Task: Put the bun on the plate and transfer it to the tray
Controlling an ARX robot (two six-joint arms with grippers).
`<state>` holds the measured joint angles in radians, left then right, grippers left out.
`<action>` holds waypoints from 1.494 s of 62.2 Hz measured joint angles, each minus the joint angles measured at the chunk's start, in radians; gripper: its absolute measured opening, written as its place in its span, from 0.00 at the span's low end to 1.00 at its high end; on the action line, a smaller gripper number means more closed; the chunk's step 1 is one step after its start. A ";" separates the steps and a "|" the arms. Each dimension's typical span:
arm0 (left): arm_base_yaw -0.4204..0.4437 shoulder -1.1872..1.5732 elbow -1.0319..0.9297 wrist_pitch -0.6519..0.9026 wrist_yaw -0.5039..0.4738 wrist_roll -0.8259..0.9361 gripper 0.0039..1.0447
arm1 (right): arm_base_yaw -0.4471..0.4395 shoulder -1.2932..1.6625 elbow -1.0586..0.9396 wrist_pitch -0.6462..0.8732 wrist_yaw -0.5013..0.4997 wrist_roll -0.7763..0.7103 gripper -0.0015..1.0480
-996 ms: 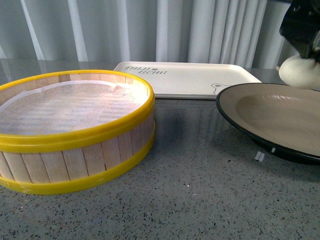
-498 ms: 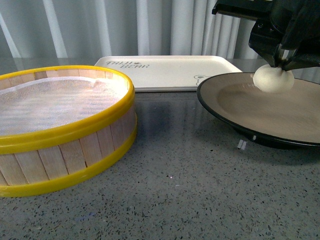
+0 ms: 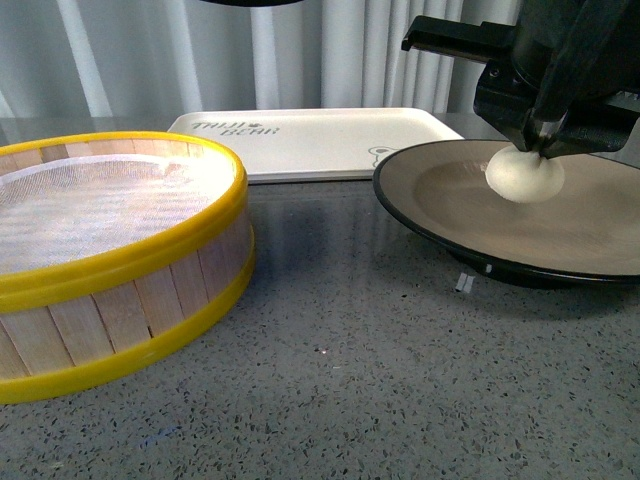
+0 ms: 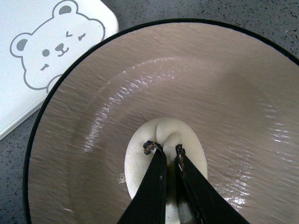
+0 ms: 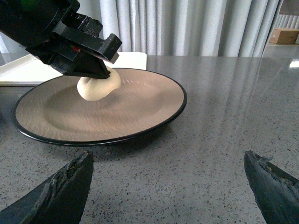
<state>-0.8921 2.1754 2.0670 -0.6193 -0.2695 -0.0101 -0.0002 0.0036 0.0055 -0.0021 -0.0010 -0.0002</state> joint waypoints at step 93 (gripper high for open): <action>0.237 -0.995 -0.859 0.401 -0.248 0.009 0.94 | 0.000 0.000 0.000 0.000 0.000 0.000 0.92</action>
<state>-0.6548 1.1801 1.2076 -0.2184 -0.5175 -0.0013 -0.0002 0.0036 0.0055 -0.0021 -0.0010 -0.0002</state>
